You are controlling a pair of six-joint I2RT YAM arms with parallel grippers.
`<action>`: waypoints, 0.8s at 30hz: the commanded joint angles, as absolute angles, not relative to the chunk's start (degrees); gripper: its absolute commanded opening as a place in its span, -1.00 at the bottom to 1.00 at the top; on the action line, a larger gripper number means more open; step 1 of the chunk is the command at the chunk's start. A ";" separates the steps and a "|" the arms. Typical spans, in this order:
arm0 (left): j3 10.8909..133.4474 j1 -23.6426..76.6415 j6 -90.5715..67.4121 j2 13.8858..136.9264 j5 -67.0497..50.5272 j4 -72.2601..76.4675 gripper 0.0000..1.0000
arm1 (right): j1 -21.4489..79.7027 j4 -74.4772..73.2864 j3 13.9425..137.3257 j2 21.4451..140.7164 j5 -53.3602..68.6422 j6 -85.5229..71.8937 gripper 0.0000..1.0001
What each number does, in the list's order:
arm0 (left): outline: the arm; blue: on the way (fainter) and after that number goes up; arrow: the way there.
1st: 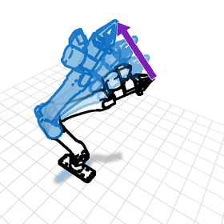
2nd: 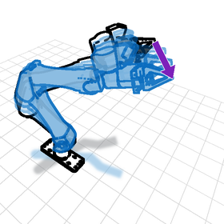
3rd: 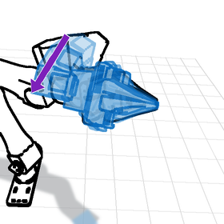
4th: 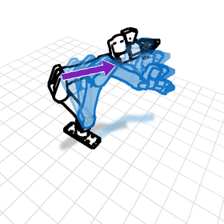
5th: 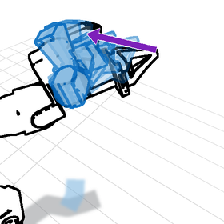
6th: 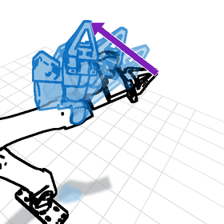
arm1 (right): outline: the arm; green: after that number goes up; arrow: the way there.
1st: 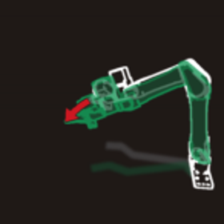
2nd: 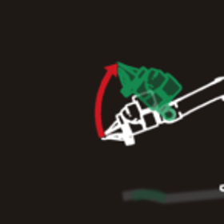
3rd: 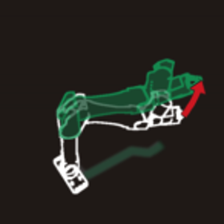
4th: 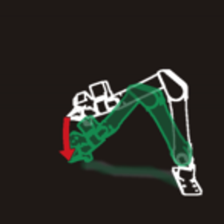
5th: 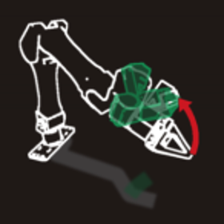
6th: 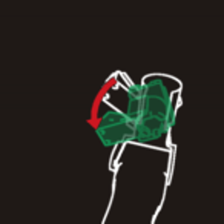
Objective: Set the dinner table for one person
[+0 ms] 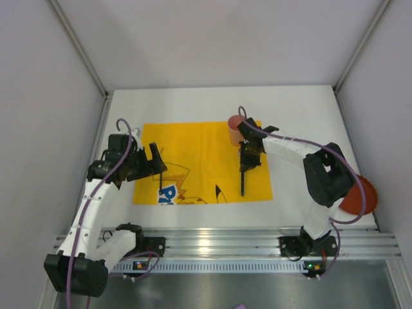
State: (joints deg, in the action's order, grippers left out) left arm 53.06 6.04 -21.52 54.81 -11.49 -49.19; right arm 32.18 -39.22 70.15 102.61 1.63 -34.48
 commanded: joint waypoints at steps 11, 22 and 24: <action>52.38 5.98 -21.88 54.32 -11.25 -47.11 0.98 | 34.19 -38.93 73.74 101.00 -3.25 -33.22 -0.36; 51.94 5.98 -22.23 53.79 -10.72 -46.85 0.97 | 34.19 -42.35 71.10 94.32 -5.62 -33.22 -0.20; 51.86 5.98 -22.24 53.53 -10.55 -46.76 0.98 | 34.02 -43.76 71.71 90.72 -7.46 -32.87 -0.19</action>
State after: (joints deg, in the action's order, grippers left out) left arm 52.56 6.04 -21.56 54.76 -11.05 -48.90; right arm 32.97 -41.28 70.85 97.67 -3.92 -33.47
